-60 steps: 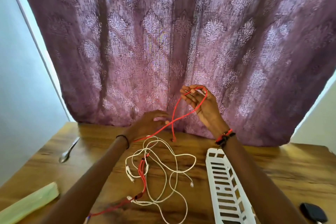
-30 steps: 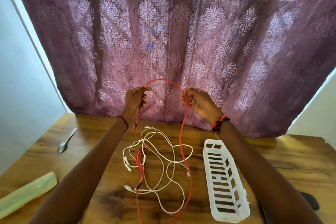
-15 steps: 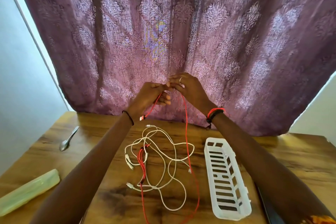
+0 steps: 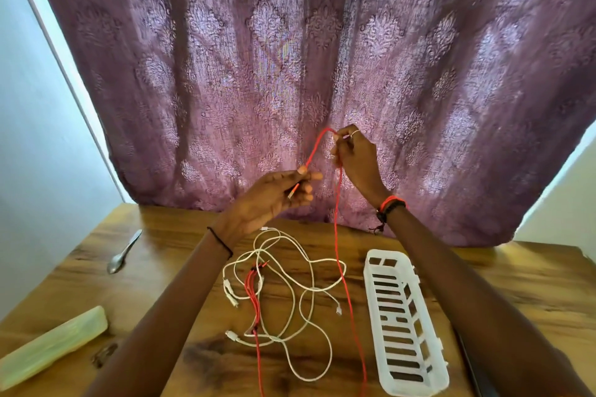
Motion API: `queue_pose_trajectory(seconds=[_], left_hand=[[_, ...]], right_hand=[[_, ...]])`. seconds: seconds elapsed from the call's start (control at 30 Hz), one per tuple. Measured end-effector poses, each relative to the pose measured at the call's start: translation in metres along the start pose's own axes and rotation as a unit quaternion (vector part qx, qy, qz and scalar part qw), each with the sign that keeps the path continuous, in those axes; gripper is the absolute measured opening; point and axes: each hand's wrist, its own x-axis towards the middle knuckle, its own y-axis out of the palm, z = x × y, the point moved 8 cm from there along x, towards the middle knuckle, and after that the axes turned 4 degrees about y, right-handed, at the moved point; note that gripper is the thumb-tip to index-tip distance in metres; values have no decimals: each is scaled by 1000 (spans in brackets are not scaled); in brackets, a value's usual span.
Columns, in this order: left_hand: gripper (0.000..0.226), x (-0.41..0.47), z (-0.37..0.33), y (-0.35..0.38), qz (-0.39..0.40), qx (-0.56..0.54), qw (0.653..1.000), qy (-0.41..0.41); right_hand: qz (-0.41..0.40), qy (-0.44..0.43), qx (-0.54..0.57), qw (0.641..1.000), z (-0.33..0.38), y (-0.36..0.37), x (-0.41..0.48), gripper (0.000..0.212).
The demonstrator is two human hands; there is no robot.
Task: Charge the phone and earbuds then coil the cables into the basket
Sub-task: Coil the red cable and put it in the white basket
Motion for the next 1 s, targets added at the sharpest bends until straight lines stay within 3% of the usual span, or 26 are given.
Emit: queue_pose_trajectory(seconds=[0.2,0.4,0.57,0.67,0.9,1.0], left_hand=[[30,4,-2,0,2,-113,994,15],[23,19,-18,-26,-73,-167,980,73],[33,32,-20,-39,-119,-219,963,102],[25,39,-18,-39,-127,-240,955,117],[14,50,-25,-30,-105,-168,964,179],[14,51,-30,-23,-86,-54,976,191]], right_hand=[[-2,4,-121,993,-8,2,-7,11],[60,52,-220,972,-18,12,-32,20],[100,3,-302,948,3,28,-60,27],[128,-21,-350,928,11,41,-72,31],[181,-19,-322,929,22,54,-86,21],[192,1,-297,935,21,51,-84,19]])
